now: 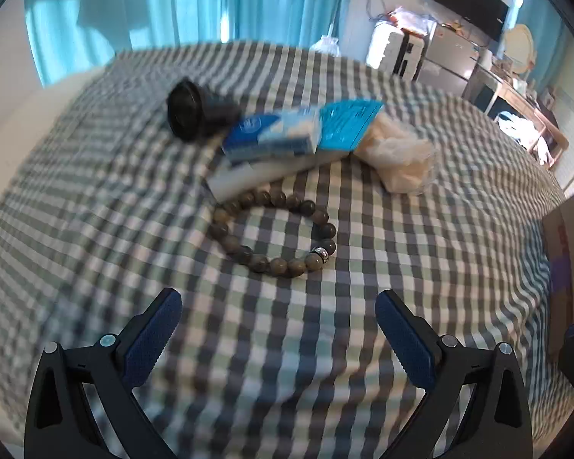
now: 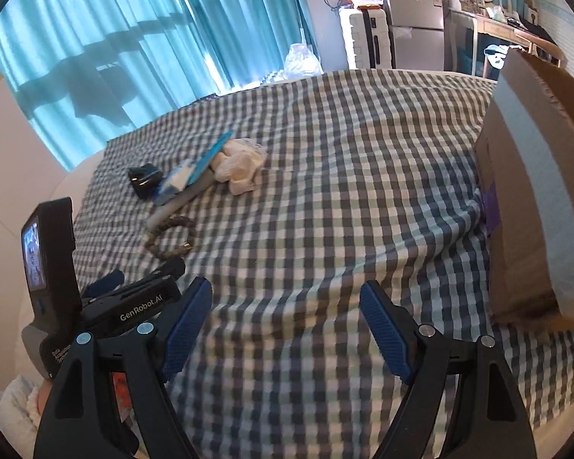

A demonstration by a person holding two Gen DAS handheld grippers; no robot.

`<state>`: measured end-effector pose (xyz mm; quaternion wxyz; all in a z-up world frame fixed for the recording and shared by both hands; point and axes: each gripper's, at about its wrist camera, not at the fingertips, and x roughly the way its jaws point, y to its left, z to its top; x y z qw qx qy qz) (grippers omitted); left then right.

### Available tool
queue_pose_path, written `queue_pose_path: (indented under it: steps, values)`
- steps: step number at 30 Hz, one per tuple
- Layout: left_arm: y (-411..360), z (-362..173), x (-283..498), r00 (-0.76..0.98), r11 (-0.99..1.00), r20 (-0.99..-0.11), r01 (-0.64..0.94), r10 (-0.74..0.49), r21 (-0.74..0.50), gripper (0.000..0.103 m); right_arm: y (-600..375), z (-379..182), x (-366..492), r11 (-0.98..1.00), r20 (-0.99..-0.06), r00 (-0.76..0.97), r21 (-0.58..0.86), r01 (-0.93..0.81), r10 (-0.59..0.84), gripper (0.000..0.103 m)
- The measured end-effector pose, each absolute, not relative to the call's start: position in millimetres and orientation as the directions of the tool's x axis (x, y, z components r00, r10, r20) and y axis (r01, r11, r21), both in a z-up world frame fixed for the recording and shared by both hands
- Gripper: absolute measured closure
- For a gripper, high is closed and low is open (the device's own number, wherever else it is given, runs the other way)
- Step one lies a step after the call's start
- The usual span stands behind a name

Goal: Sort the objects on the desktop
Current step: 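Grasp the bead bracelet with the left tool while the right tool grasps the lace doll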

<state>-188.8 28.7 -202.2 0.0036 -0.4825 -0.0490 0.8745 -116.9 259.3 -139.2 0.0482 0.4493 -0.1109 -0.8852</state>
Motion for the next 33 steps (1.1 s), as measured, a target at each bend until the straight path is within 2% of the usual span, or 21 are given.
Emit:
queue_pose_path:
  steps: [4,7,8,9,10,13,18,22,27,28,29,30,33]
  values:
    - [28.1,-223.5,-207.7,-0.511,-0.994,-0.859,0.071,0.032,-0.08,0.0,261.1,-146.7,-142.3,-0.972,-0.787,-0.589,0.233,-0.005,-0.185,0.023]
    - [27.9,-226.3,-218.6,-0.546,-0.997,-0.838,0.062,0.005,-0.046,0.002,254.1,-150.8,-169.2,-0.976,-0.783,-0.593,0.217,0.022,-0.187,0.023]
    - [27.4,-225.9,-221.8,-0.555,-0.998,-0.831,0.046,0.012,-0.045,0.01,251.7,-150.7,-176.7,-0.976,-0.779,-0.597,0.214,0.032,-0.191,0.023]
    - [25.6,-224.6,-227.0,-0.556,-0.998,-0.829,0.003,0.052,-0.065,0.035,248.9,-150.6,-186.2,-0.978,-0.774,-0.605,0.207,0.042,-0.189,0.023]
    - [23.3,-222.9,-229.8,-0.556,-0.998,-0.829,-0.011,0.059,-0.064,0.056,245.8,-150.5,-193.6,-0.979,-0.772,-0.608,0.199,0.048,-0.187,0.023]
    - [9.9,-218.4,-235.8,-0.531,-0.992,-0.839,-0.035,0.12,-0.12,0.09,234.8,-153.2,-219.7,-0.979,-0.768,-0.61,0.186,0.078,-0.194,0.023]
    - [-4.7,-209.6,-230.8,-0.54,-0.99,-0.831,-0.034,0.135,-0.138,0.091,207.8,-172.6,-256.3,-0.975,-0.786,-0.577,0.178,0.131,-0.221,0.023]
    - [-6.5,-205.8,-233.2,-0.545,-0.991,-0.828,-0.038,0.129,-0.129,0.091,189.7,-191.7,-275.9,-0.975,-0.812,-0.54,0.166,0.15,-0.221,0.032]
    - [-3.5,-204.8,-235.9,-0.539,-0.992,-0.833,-0.039,0.123,-0.121,0.091,175.4,-208.3,-284.6,-0.977,-0.841,-0.506,0.112,0.182,-0.19,0.055]
    - [-3.5,-205.1,-234.4,-0.539,-0.992,-0.833,-0.037,0.121,-0.12,0.091,174.7,-208.2,-283.1,-0.977,-0.84,-0.508,0.106,0.187,-0.188,0.067]
    - [-2.5,-205.2,-235.5,-0.537,-0.992,-0.834,-0.04,0.124,-0.122,0.091,177.2,-207.6,-280.9,-0.972,-0.837,-0.502,0.137,0.193,-0.218,0.087]
    - [-1.9,-204.3,-234.9,-0.538,-0.991,-0.834,-0.042,0.127,-0.124,0.091,181.1,-208.0,-278.8,-0.967,-0.838,-0.488,0.172,0.187,-0.244,0.092]
    - [2.5,-198.0,-229.5,-0.546,-0.99,-0.827,-0.049,0.135,-0.129,0.091,193.4,-206.9,-259.3,-0.961,-0.83,-0.484,0.226,0.161,-0.276,0.093]
